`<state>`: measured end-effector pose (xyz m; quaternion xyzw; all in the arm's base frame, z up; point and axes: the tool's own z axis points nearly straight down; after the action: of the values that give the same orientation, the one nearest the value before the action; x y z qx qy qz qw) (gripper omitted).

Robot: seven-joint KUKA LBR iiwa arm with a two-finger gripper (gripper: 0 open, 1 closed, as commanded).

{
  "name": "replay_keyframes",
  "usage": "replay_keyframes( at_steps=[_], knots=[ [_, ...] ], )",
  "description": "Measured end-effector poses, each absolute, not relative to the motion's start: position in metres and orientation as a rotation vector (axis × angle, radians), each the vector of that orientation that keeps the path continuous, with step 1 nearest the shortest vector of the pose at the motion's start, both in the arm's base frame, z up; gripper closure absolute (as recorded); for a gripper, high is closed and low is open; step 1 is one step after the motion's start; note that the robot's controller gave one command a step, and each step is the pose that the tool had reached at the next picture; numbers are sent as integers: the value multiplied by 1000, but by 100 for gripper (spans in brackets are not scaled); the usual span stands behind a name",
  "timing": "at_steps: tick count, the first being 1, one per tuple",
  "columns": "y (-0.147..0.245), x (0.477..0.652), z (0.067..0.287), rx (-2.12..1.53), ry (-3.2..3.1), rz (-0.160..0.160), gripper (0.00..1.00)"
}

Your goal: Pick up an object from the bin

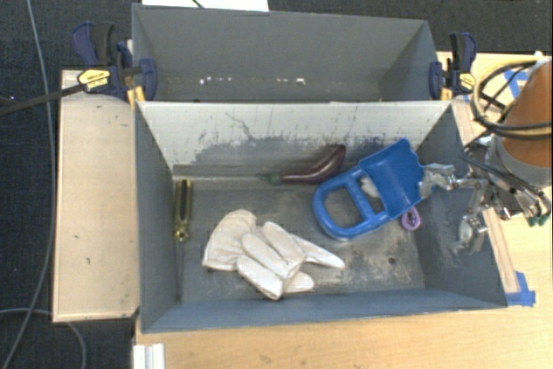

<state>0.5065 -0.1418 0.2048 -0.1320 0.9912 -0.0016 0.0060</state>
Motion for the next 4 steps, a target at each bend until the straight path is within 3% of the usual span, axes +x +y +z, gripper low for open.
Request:
replay_keyframes(
  at_steps=[1,2,3,4],
  knots=[
    [-65,490,144,335,3113,6,0],
    [-98,501,162,-186,3117,-7,0],
    [-101,507,129,412,3105,8,0],
    [-83,495,115,-86,3117,-8,0]
  ],
)
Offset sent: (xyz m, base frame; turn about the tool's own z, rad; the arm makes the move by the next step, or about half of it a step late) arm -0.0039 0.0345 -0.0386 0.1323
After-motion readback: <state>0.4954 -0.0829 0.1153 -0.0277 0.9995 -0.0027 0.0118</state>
